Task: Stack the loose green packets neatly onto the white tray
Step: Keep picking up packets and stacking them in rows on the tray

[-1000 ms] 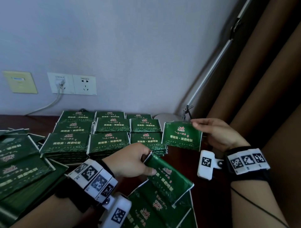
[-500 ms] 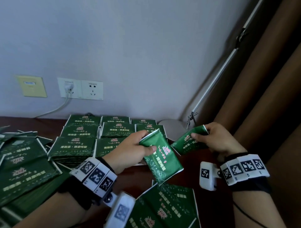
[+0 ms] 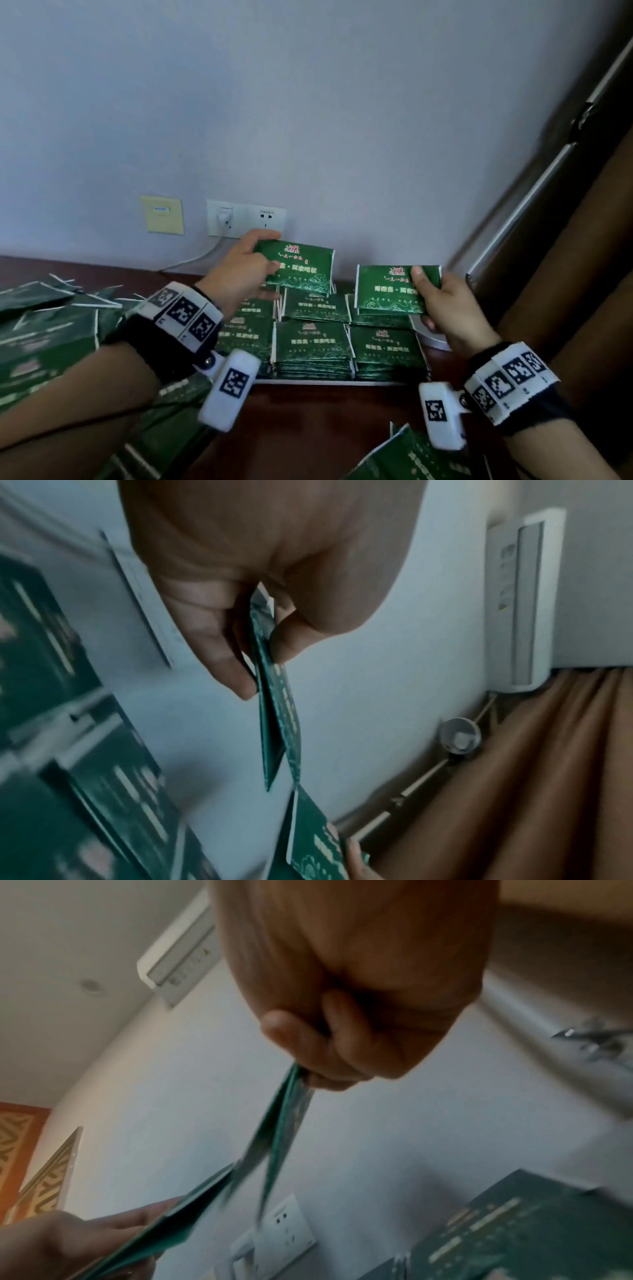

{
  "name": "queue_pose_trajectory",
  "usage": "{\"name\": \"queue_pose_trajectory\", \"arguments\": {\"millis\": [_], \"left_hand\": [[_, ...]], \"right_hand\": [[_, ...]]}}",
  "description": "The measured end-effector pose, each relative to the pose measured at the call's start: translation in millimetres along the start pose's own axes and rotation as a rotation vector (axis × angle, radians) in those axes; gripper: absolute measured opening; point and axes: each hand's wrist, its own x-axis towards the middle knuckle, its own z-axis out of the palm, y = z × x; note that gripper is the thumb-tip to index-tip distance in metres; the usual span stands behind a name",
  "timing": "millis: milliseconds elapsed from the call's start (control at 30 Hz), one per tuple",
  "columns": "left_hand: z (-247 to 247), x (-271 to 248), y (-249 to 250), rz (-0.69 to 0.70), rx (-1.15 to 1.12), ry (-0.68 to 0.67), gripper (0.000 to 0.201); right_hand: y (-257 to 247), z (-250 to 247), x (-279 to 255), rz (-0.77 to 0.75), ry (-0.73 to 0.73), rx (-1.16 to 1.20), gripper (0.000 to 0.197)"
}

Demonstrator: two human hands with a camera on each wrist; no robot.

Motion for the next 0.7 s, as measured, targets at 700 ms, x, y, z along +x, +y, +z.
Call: {"name": "queue_pose_trajectory", "arguments": {"millis": [700], "left_hand": [[-88,84,-71,-0.154,1.052,0.004,0.036]], "right_hand": [[0,144,121,0.388,-0.154,-0.434,0.022]]}}
